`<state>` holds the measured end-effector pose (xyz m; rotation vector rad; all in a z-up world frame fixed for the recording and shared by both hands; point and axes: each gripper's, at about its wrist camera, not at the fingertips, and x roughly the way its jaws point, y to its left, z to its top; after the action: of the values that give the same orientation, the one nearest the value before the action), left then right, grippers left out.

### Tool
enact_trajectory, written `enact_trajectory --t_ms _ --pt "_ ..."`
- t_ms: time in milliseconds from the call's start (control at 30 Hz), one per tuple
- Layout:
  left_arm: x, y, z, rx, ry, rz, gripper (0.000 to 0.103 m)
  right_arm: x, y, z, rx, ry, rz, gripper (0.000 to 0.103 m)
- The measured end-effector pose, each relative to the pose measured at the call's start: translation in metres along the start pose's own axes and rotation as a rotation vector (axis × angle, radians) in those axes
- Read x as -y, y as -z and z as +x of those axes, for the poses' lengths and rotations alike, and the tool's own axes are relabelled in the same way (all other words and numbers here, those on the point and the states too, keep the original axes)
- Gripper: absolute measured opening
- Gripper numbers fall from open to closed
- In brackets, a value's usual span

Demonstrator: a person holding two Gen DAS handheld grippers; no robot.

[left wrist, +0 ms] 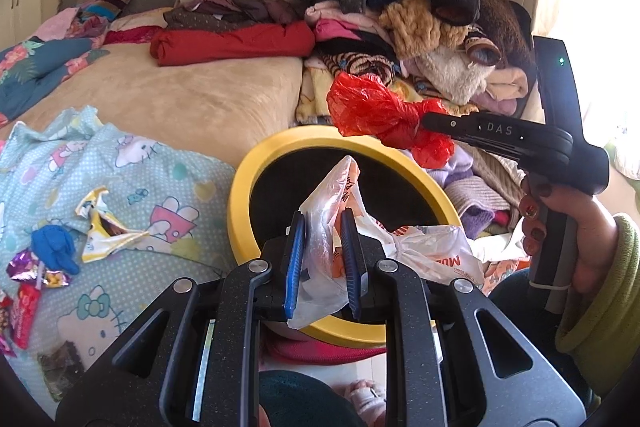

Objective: Collect trash
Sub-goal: 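Carry both bags over the yellow bin and open both tools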

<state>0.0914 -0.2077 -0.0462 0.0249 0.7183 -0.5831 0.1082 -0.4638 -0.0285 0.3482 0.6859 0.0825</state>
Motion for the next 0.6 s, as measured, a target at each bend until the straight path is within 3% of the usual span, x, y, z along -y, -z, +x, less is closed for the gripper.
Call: enact_trajectory --t_ms 400,433,533,567,600 --pt "-0.011 0.003 0.017 -0.027 -0.015 -0.040 0.016 0.000 0.006 0.017 -0.046 0.003 -0.008 0.019" --pt "-0.013 0.003 0.017 -0.024 -0.018 -0.048 0.021 -0.001 0.006 0.019 -0.051 0.003 -0.010 0.022" --pt "-0.020 0.002 0.013 0.001 -0.032 -0.078 0.063 -0.002 0.007 0.020 -0.057 0.003 -0.001 0.048" --pt "-0.022 0.002 0.010 0.014 -0.042 -0.083 0.074 -0.002 0.008 0.020 -0.052 0.007 0.001 0.052" --pt "-0.025 0.002 0.005 0.031 -0.048 -0.087 0.077 -0.004 0.008 0.019 -0.049 0.011 -0.004 0.053"
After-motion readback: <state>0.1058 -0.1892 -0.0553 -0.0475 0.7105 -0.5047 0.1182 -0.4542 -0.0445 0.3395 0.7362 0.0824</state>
